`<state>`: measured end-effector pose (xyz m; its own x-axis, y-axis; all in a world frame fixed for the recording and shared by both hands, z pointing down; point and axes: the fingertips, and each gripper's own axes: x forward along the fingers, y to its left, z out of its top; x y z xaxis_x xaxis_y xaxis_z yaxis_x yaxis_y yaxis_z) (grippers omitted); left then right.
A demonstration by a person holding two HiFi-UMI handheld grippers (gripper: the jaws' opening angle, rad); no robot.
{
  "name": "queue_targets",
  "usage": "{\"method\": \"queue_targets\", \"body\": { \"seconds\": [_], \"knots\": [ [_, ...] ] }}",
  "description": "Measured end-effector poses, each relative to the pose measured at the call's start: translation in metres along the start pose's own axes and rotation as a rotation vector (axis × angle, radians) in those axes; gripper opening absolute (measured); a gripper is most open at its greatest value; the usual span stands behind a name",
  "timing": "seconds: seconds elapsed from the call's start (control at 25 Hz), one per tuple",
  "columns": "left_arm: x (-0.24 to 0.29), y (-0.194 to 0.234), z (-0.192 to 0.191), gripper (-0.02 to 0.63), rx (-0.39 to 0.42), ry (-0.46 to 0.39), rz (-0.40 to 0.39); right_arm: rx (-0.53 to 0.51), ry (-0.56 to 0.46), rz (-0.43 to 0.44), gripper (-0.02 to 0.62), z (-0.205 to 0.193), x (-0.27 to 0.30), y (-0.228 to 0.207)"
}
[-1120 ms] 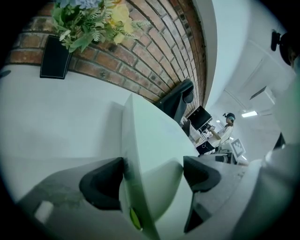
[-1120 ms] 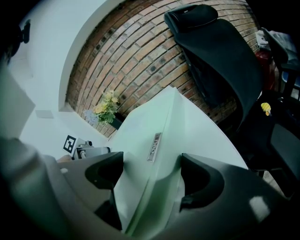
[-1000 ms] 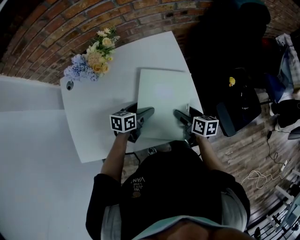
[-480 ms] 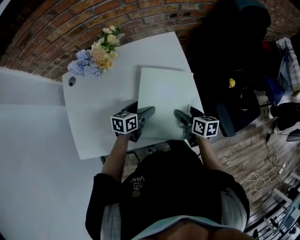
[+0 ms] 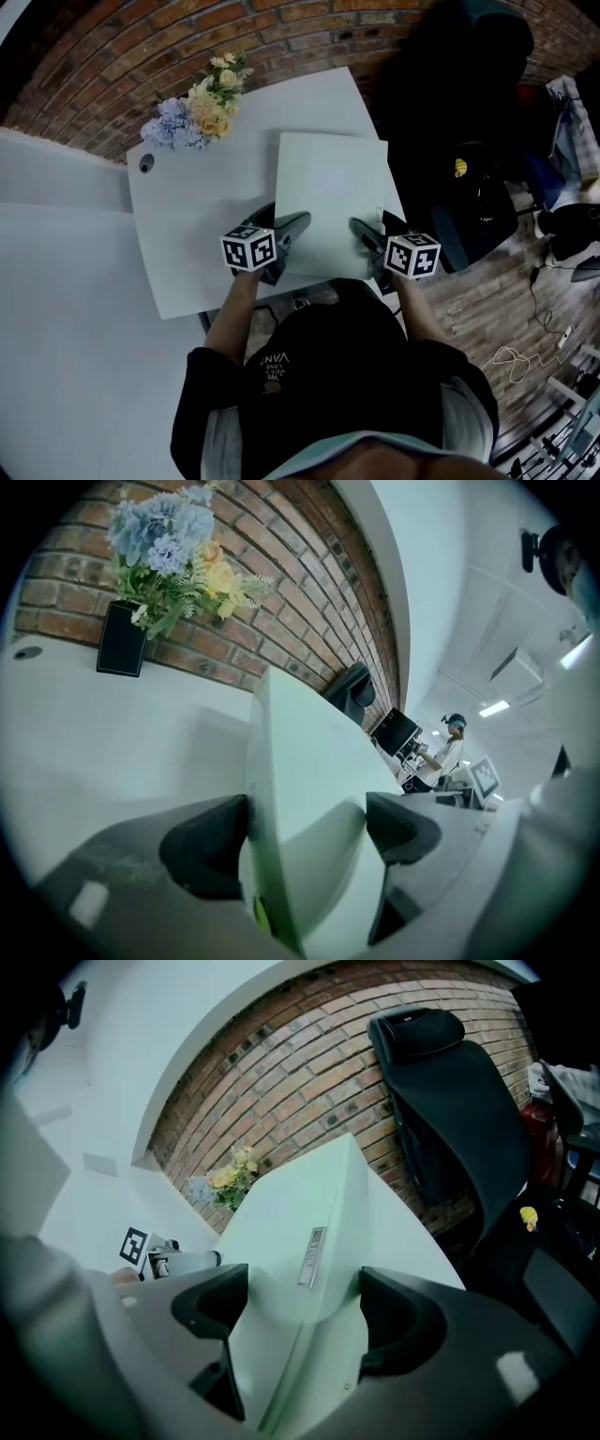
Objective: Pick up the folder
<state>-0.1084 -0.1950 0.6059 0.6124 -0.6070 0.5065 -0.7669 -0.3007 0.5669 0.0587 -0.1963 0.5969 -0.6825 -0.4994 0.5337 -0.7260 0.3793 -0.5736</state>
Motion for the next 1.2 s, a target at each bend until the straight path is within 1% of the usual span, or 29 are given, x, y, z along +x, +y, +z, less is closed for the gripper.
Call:
{"method": "queue_targets", "body": {
  "seconds": [0.44,1.0,1.2],
  "knots": [
    [-0.024,-0.019,0.018,0.413,0.069,-0.071,-0.013,-0.05,-0.065,-0.003,0.365,0.012,-0.019,0.024],
    [-0.062,-0.036,0.024,0.413,0.145,-0.165,-0.01,-0.134,-0.14,0.011,0.365,0.014,-0.038,0.058],
    [-0.076,-0.041,0.027,0.413,0.156,-0.205,-0.007,-0.172,-0.169,0.013,0.364,0.018,-0.045,0.071]
  ]
}}
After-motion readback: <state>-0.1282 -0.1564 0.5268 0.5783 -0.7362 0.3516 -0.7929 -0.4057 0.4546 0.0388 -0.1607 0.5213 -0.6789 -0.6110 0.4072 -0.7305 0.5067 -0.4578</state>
